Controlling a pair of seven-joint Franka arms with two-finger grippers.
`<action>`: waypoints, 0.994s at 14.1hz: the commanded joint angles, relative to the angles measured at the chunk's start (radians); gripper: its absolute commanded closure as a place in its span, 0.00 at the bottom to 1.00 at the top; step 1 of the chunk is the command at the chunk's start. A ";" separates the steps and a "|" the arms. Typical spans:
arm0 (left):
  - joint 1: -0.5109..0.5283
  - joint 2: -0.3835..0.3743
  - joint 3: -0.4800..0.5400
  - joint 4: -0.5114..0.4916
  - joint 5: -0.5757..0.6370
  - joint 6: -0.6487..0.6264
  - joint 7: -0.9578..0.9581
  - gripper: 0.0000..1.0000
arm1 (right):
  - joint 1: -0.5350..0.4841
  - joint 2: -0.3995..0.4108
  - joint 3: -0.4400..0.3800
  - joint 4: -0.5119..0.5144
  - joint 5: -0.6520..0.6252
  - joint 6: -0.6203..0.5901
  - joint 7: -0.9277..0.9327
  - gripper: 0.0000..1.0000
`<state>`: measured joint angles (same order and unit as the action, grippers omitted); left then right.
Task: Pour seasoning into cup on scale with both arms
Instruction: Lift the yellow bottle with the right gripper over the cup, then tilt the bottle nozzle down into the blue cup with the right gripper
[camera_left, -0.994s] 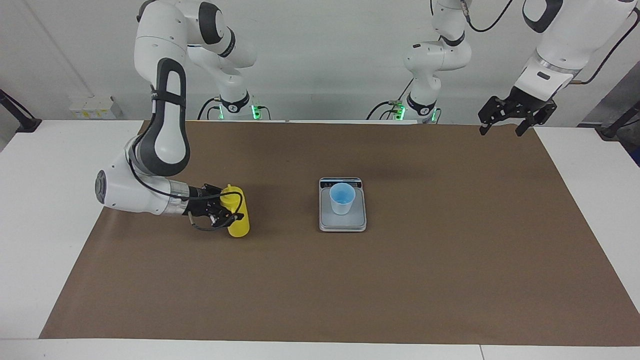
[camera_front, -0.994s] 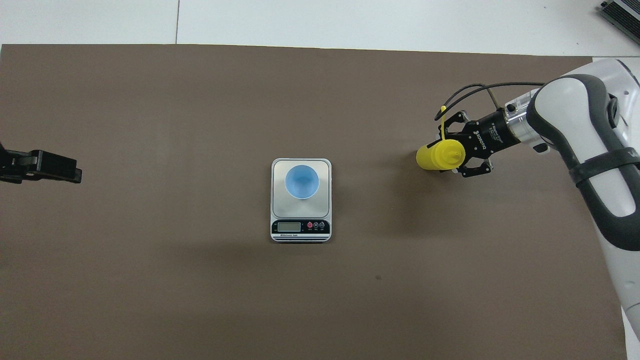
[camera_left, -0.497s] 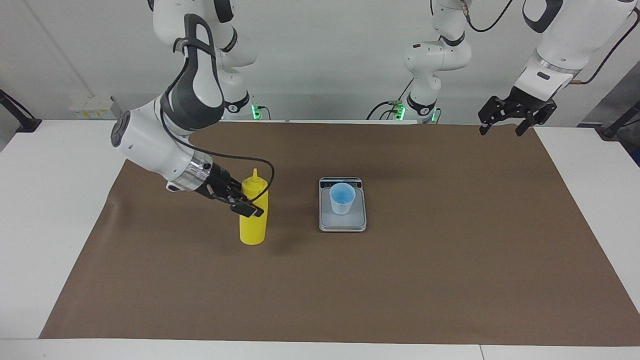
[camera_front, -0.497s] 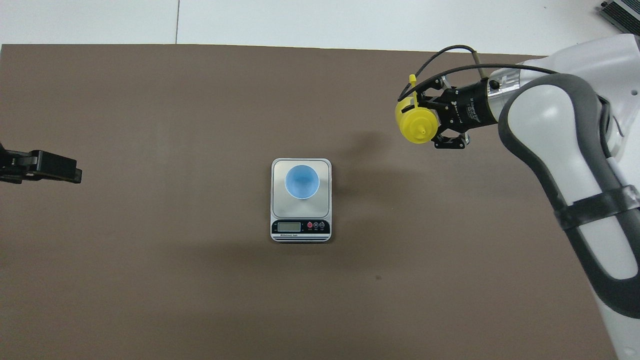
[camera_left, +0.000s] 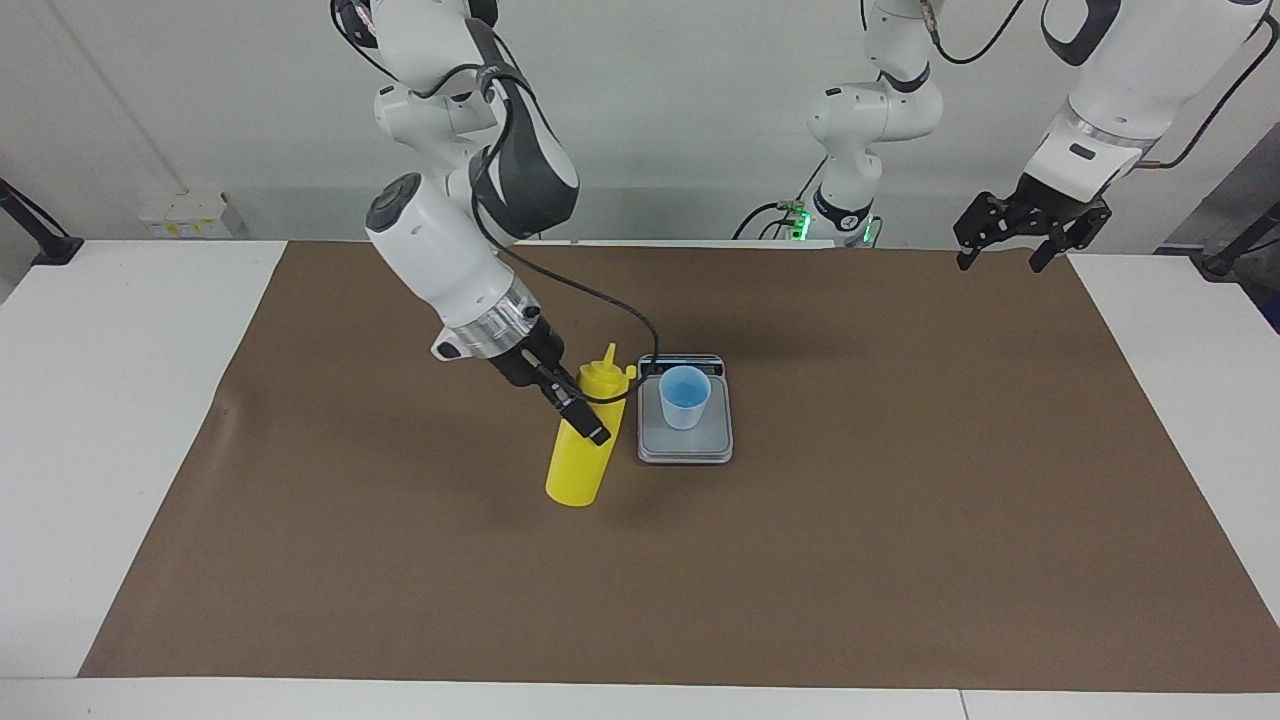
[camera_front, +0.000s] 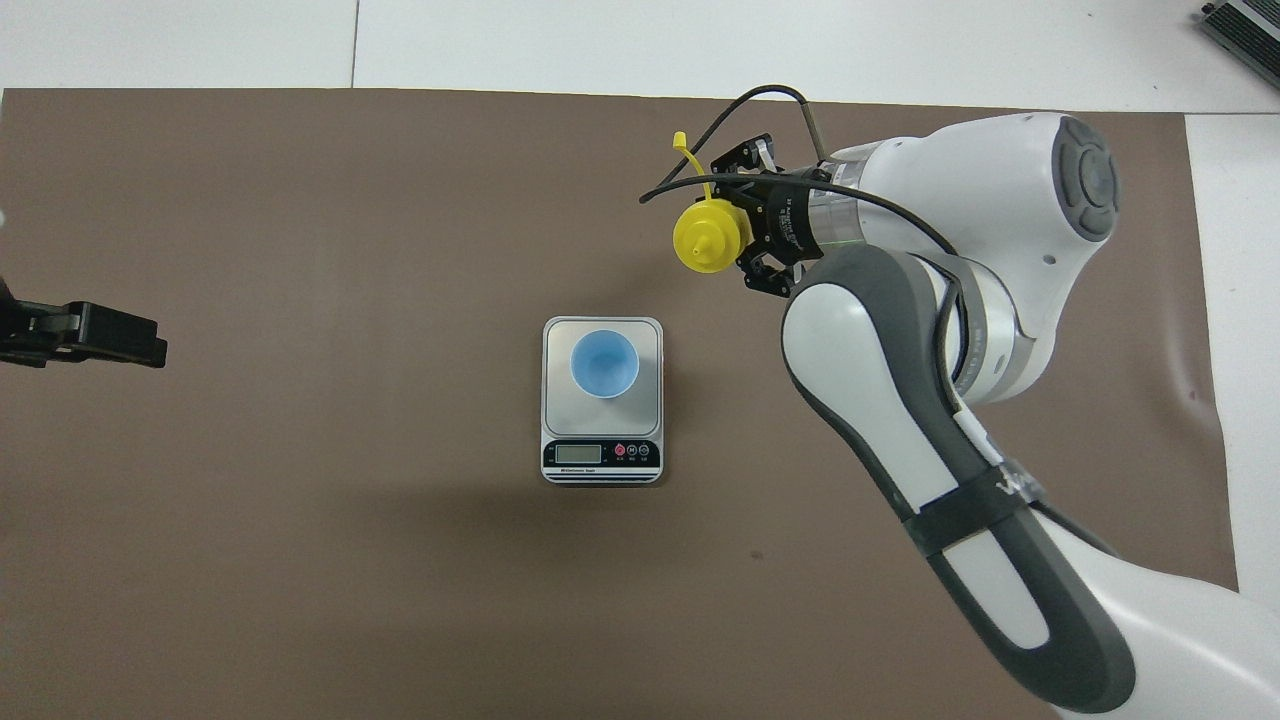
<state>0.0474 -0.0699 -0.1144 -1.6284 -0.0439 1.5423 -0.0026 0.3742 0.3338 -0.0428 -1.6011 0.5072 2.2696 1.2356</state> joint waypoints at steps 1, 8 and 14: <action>-0.006 -0.021 0.010 -0.018 0.013 -0.001 0.001 0.00 | 0.035 -0.013 0.001 -0.040 -0.151 -0.005 0.143 1.00; -0.003 -0.021 0.015 -0.019 -0.001 0.013 0.004 0.00 | 0.097 -0.004 0.004 -0.045 -0.620 -0.065 0.300 1.00; -0.001 -0.022 0.018 -0.019 0.002 0.001 0.004 0.00 | 0.201 0.074 0.003 -0.036 -0.895 0.089 0.510 1.00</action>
<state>0.0476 -0.0701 -0.1025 -1.6284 -0.0440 1.5436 -0.0026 0.5734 0.3871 -0.0400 -1.6456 -0.2998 2.2908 1.6736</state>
